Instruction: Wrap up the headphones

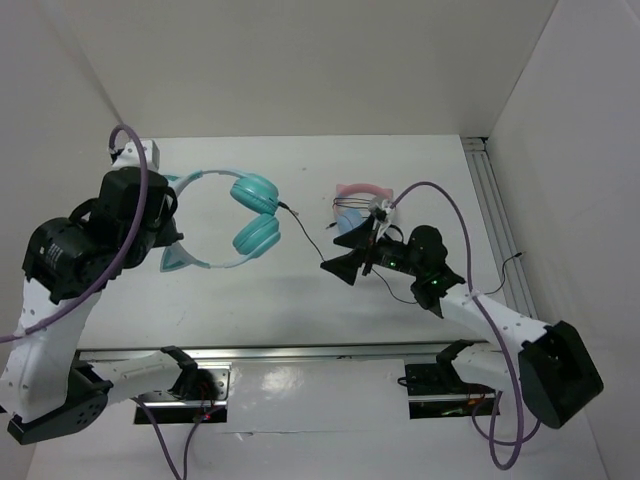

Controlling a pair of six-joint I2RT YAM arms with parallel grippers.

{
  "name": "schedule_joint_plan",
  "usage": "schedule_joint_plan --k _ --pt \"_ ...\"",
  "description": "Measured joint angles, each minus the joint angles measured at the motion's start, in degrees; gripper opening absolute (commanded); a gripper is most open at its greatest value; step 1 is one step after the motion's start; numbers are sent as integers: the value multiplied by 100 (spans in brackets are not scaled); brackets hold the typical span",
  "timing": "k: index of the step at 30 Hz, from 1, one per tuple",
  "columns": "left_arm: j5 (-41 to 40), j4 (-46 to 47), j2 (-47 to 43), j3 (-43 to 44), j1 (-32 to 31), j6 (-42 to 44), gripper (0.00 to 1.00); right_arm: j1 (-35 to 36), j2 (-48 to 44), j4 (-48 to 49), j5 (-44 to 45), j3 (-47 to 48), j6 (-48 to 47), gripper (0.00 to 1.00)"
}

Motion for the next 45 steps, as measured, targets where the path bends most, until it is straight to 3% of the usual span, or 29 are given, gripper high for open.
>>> schedule_joint_plan --k 4,6,9,10,11,12,14,18,23,27,31,38,45 --pt "-9 -98 -87 109 11 0 0 308 634 439 -166 -2 125 95" --pt "-9 -116 -90 114 11 0 0 487 761 629 -170 -4 98 89" --pt "-9 -125 -59 116 11 0 0 658 962 809 -166 -2 -57 54" --pt "-9 -129 -46 131 11 0 0 682 1075 866 -160 0 -101 40" --pt "-13 -136 -22 162 11 0 0 697 1224 916 -136 7 -155 19" --pt "-28 -133 -7 190 11 0 0 702 1362 918 -96 9 -236 8" --pt "-83 -133 13 240 11 2 0 702 1558 855 24 7 -273 0" --pt "-374 -127 -52 136 11 11 0 745 1412 645 669 -90 -389 0" --pt "-608 444 -450 -1001 15 208 0 1318 28 -721 2361 -66 -776 0" --pt "-669 879 -490 -1943 -55 387 0 1978 -1025 -2046 3930 511 -1106 0" --pt "-710 1290 -55 -2671 -350 472 0 2387 -1515 -3045 5003 1370 -1338 1" --pt "118 2260 173 -3344 -1141 1204 0 2889 -1458 -4190 5818 2138 -1753 1" --pt "1043 2876 264 -3440 -2734 1871 0 2975 -1036 -4784 5748 2225 -1998 1"
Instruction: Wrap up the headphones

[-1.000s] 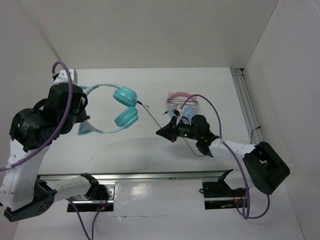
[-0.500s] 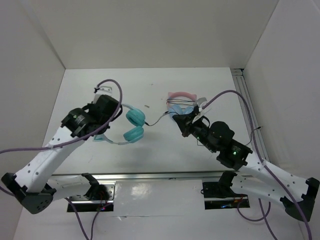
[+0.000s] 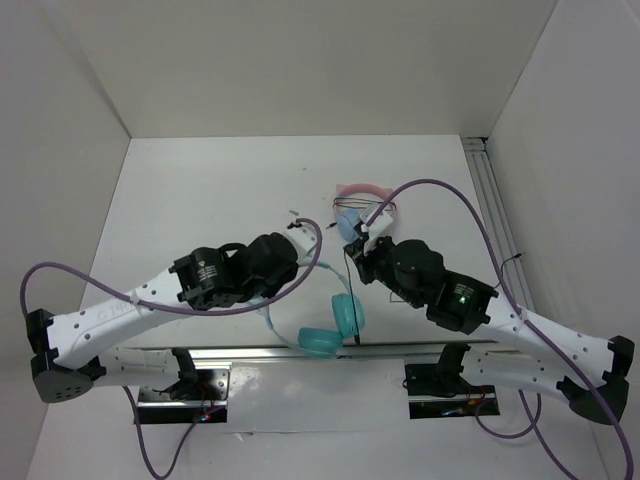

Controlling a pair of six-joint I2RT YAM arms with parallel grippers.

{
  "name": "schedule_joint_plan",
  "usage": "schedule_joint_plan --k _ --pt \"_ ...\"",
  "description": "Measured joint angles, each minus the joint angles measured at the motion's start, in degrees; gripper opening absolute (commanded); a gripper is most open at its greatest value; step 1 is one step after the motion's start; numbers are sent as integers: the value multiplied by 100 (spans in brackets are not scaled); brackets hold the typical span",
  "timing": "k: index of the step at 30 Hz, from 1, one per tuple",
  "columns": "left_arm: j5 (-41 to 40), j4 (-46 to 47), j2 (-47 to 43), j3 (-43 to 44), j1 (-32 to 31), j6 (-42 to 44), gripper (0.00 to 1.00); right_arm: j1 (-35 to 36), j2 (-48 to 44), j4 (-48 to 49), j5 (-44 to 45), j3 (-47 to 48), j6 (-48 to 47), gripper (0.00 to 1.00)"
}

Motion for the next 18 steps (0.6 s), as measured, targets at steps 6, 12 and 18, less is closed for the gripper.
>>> schedule_joint_plan --k 6,12,18 --pt "177 199 96 -11 -293 216 0 31 70 -232 -168 0 -72 1" --pt "560 459 -313 -214 -310 402 0 42 160 -256 -413 0 -96 1" --pt "883 695 -988 -326 -310 667 0 63 372 -354 -839 0 -98 1"
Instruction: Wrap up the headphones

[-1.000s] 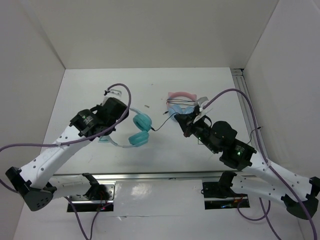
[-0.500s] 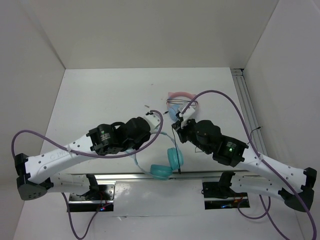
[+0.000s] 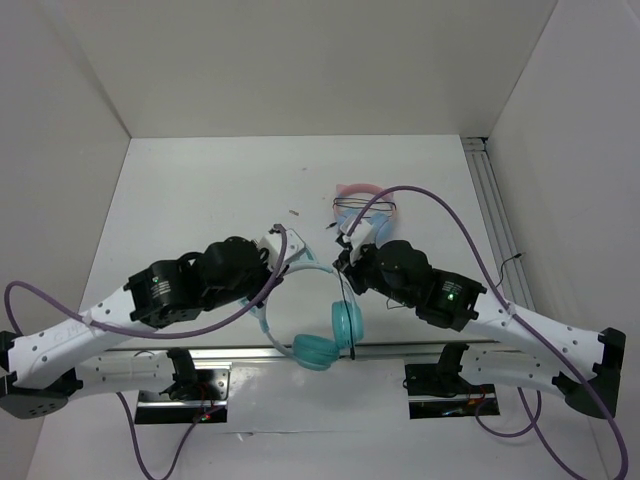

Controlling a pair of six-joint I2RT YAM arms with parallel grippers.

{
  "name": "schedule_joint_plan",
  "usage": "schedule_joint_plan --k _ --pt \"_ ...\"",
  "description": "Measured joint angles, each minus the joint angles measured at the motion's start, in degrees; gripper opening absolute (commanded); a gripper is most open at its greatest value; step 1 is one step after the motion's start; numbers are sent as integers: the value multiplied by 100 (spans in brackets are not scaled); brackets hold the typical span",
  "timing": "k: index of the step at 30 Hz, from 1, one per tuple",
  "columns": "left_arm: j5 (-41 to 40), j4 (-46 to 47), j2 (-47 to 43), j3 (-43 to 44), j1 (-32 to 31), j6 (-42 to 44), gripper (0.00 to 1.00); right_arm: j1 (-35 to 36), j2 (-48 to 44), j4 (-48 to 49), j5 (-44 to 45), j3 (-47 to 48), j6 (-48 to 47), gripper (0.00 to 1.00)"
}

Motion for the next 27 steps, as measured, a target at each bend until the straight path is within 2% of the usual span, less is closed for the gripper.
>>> schedule_joint_plan --k 5,9,10,12,13,17,18,22,27 --pt "164 -2 -264 -2 11 179 0 15 9 -24 -304 4 -37 5" --pt "280 -2 -428 -2 13 221 0 15 11 57 -627 -2 -55 15" --pt "321 7 -485 -2 13 247 0 15 9 151 -713 -33 -63 24" --pt "516 72 -605 -2 7 299 0 13 9 424 -870 -155 -81 29" --pt "645 120 -667 -2 -11 310 0 9 11 586 -946 -243 -87 37" --pt "1040 280 -872 2 -79 295 0 9 13 1392 -1261 -798 -92 55" --pt "1086 291 -896 4 -85 295 0 -24 13 1622 -1342 -964 -83 63" --pt "1215 339 -914 17 -92 269 0 -330 125 2581 -1816 -1569 24 69" --pt "1198 645 -1088 17 -92 2 0 -914 721 3875 -2564 -1939 365 70"
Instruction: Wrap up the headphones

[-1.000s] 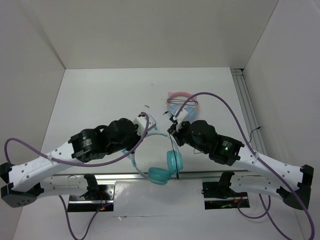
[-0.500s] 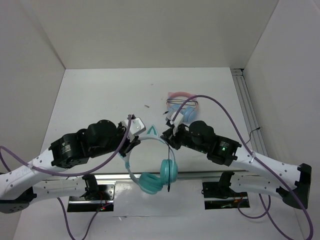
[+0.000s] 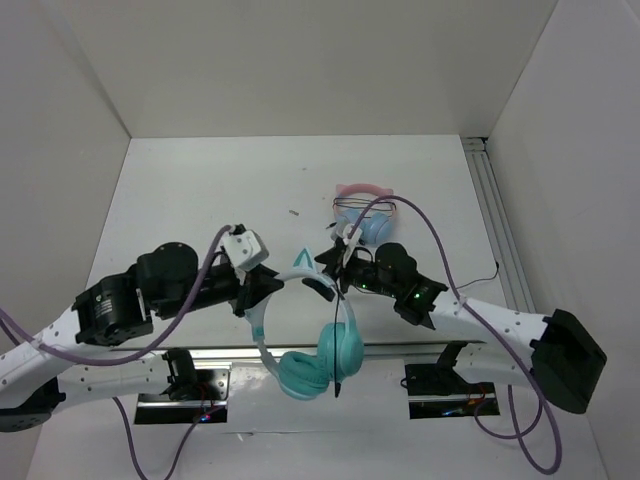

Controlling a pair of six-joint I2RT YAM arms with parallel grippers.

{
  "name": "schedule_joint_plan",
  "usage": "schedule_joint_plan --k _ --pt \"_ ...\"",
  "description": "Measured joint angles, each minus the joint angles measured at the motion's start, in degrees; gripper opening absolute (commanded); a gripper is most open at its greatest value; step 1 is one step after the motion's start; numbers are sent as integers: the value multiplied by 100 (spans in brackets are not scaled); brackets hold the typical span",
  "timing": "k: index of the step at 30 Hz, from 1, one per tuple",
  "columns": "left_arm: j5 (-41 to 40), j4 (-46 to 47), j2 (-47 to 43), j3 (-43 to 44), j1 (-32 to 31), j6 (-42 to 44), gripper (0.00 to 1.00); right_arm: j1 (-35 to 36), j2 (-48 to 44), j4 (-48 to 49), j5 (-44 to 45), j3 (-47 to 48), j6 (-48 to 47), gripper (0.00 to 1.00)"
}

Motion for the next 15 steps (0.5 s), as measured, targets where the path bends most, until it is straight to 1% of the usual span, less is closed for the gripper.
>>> schedule_joint_plan --k 4,5,8,9,10,12,15 --pt "-157 481 -332 -2 0 -323 0 -195 883 1014 -503 -11 328 70" --pt "-249 643 -417 -2 0 -450 0 -201 1161 1250 -599 -9 400 67" --pt "-581 1091 -549 -7 -4 -758 0 -201 1882 1661 -804 -9 610 47" --pt "-739 1228 -584 -7 -4 -870 0 -201 2096 1825 -844 -11 706 37" --pt "-907 1344 -608 -7 -4 -966 0 -201 2271 1987 -887 -11 776 19" --pt "-1344 1506 -605 -7 -9 -1207 0 -201 2553 2321 -927 -17 960 13" --pt "-2070 1578 -516 -7 -9 -1526 0 -201 2835 2835 -955 -105 1215 2"
